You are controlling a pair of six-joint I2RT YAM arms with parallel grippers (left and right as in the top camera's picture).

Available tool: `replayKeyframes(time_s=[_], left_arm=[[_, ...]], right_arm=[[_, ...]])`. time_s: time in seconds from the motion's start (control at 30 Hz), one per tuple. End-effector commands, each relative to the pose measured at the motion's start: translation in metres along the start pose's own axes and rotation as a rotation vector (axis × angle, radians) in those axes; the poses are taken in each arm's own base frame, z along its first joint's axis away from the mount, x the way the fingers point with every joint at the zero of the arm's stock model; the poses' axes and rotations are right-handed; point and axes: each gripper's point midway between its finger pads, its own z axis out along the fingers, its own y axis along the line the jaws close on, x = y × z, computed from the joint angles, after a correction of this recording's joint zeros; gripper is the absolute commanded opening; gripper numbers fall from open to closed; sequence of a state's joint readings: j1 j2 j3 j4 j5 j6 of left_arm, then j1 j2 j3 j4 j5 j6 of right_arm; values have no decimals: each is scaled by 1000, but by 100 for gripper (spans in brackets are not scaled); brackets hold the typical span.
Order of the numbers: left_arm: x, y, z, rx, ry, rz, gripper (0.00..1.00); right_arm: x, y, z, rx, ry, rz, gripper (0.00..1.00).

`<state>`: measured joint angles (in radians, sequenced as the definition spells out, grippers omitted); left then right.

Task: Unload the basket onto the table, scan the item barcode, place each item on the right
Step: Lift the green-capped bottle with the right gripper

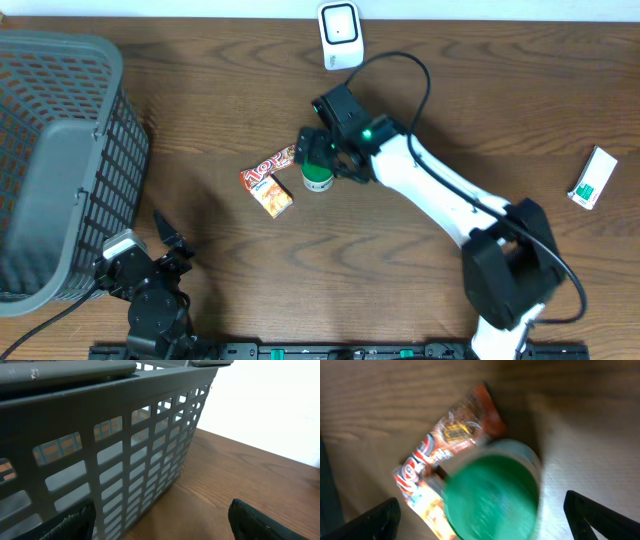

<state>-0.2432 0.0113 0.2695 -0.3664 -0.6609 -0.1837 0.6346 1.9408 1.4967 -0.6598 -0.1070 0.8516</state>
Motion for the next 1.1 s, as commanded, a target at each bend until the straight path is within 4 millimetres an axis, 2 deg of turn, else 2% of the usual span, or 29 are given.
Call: replayKeyframes(time_s=[0.0,0.23,0.37,0.63,0.93,1.07], left_arm=[[-2,2,0,-13,-7,-9,85],[-2,2,0,-13,-7,-9,85],[-2,2,0,-13,-7,-9,85],[-2,2,0,-13,-7,-9,85],[-2,2,0,-13,-7,-9,85],[-2,2,0,-13,-7,-9,85]], right_arm=[[-11,16,7,10,-2,11,99],[4,2,37,116,90,14,99],[10,-15,36,202,90,22,99],[17,-21,34,235,110,39,95],[17,-22,35,242,112,38,74],[18,-27,33,260,119,-24,71]])
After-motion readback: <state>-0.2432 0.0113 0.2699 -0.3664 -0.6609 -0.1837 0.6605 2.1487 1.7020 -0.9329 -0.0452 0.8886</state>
